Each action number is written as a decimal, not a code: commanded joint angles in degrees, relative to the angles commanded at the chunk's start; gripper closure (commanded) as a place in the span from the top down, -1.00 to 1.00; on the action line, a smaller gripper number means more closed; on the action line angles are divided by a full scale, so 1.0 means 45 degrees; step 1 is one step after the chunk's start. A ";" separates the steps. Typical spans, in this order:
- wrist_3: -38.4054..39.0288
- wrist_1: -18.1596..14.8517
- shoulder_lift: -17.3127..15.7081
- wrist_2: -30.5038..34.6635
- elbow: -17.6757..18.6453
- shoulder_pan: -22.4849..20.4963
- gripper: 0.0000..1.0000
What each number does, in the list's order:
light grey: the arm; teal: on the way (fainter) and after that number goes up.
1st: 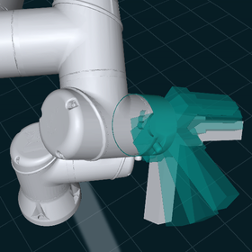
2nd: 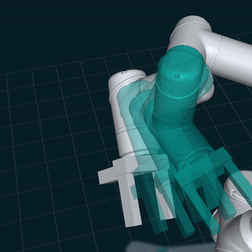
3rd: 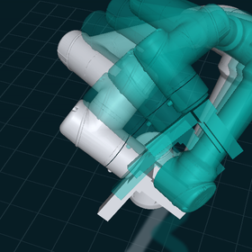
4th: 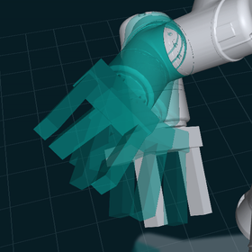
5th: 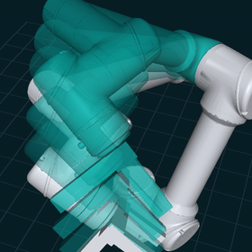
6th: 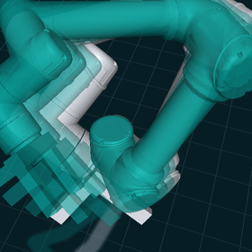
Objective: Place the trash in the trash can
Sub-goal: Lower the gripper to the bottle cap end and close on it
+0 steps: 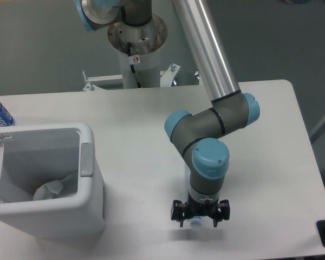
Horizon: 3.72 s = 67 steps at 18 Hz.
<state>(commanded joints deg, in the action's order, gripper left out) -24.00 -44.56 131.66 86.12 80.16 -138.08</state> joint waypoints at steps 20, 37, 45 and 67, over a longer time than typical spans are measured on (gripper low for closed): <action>0.0059 0.0020 0.0059 0.0373 0.0176 0.0118 0.48; 0.0059 0.0020 0.0040 0.0647 0.0175 0.0157 0.05; 0.0020 0.0020 0.0020 0.0647 0.0137 0.0157 -0.09; -0.0039 0.0156 -0.0760 0.0258 -0.0078 -0.0311 -0.26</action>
<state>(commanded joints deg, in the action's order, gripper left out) -24.17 -43.86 128.24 87.28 79.81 -139.48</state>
